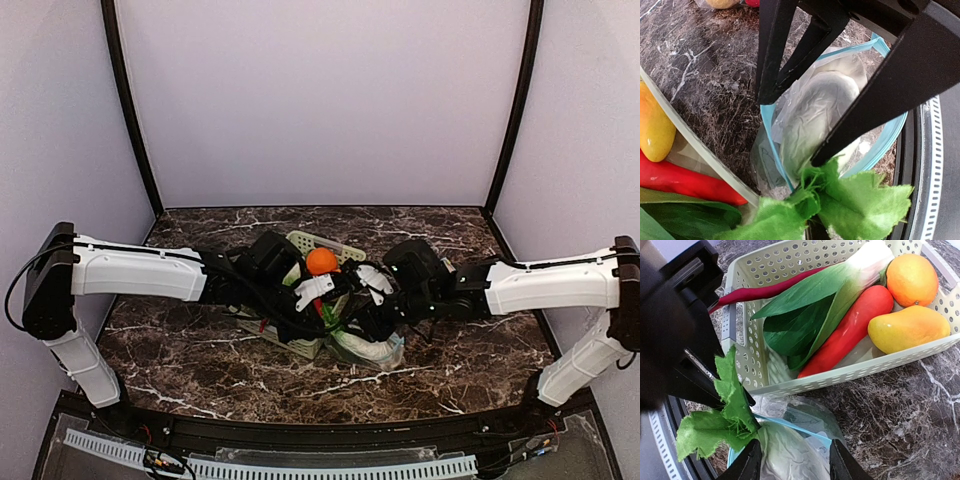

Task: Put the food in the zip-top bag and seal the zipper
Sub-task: Adjust the fake vegetable in the zipper food storage bag.

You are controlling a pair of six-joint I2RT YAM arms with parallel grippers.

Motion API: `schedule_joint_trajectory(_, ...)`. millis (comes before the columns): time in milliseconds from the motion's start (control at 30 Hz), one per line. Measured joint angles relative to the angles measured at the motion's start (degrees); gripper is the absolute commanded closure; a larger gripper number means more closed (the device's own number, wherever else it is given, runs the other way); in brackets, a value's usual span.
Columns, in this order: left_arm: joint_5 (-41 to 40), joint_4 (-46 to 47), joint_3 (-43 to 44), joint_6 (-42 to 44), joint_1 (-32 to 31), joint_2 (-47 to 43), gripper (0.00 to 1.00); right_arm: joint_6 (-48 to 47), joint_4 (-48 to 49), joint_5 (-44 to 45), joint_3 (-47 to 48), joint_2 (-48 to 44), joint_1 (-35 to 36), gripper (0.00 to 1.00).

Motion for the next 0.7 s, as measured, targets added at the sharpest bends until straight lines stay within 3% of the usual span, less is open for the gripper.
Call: schedule_joint_trajectory(700,-2.47,-1.92,0.00,0.76,0.39,-0.59,0.99,0.52,2.62,2.93,-0.02,2.27,0.74,0.45)
